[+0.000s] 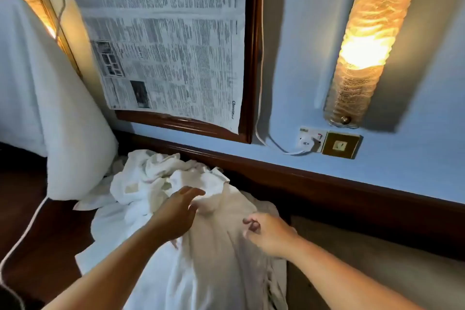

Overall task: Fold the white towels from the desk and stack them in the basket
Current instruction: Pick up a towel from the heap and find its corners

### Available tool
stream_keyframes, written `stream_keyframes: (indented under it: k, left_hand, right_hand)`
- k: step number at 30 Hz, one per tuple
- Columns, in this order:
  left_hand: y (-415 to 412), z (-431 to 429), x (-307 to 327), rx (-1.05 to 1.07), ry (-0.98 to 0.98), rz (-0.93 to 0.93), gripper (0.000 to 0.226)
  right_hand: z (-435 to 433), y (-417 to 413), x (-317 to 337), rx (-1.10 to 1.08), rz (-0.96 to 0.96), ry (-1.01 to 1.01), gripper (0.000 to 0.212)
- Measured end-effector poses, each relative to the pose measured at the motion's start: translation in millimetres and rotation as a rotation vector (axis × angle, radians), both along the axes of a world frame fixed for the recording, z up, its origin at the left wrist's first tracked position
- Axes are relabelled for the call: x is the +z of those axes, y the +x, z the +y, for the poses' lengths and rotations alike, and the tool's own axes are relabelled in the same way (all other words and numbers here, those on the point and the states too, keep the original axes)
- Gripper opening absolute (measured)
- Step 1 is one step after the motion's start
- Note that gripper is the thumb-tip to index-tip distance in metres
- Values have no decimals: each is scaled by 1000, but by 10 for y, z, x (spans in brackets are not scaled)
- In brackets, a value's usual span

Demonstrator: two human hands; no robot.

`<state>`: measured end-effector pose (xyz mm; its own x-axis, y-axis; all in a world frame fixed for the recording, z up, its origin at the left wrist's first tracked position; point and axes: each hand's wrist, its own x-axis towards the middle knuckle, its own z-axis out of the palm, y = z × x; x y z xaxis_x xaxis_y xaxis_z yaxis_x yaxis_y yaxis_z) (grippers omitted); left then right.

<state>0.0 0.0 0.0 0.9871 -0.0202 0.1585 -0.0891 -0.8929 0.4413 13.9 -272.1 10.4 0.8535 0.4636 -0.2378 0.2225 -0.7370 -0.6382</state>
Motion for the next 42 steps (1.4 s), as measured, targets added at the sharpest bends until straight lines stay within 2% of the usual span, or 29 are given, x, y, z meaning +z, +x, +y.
stream_keyframes:
  k: [4,7,10,16,19,22,25,29,33,37,38,42]
  left_hand:
    - [127,327,19,-129,-34,36,36]
    - [199,379,101,-236,-57,45,38]
    - [319,301,189,-332,-112,40,41]
    - [538,-115,399,-458,-280,128,55]
    - [529,-363,616,-582,-233,196,62]
    - [387,-691,785,-704,-105,261,70]
    - [205,-1073,765,-738,-65,300,72]
    - [66,-1581,780,-712,111,177,42]
    - [-135,-1963,859,-677,244,51,19]
    - [-336,-2302,936,-660,201,36,11]
    - [-397,-2407,943,-659,174,41,18]
    - [-674,-2907,998,-694,-6,182,81]
  right_hand:
    - [598,-125,-232,-155,18,66,45]
    - [829,-133,-275,-234,-14,98,32]
    - [917,-143,-225,-272,-48,130,26]
    - [701,-285,-31,-569,18,374,24]
    - [448,-387,196,-675,-1,416,28]
    - [136,-588,510,-639,-70,454,27]
    - [-216,-843,771,-590,-97,427,26]
    - [-803,-1115,1051,-570,-203,181,30]
    - [-1454,-1384,1369,-592,-380,-101,23]
    - [-1927,-1692,1685,-638,-594,-116,24]
    - [-2029,-1782,1742,-636,-672,-120,25]
    - [-2380,-2177,1841,-536,-1002,-134,31]
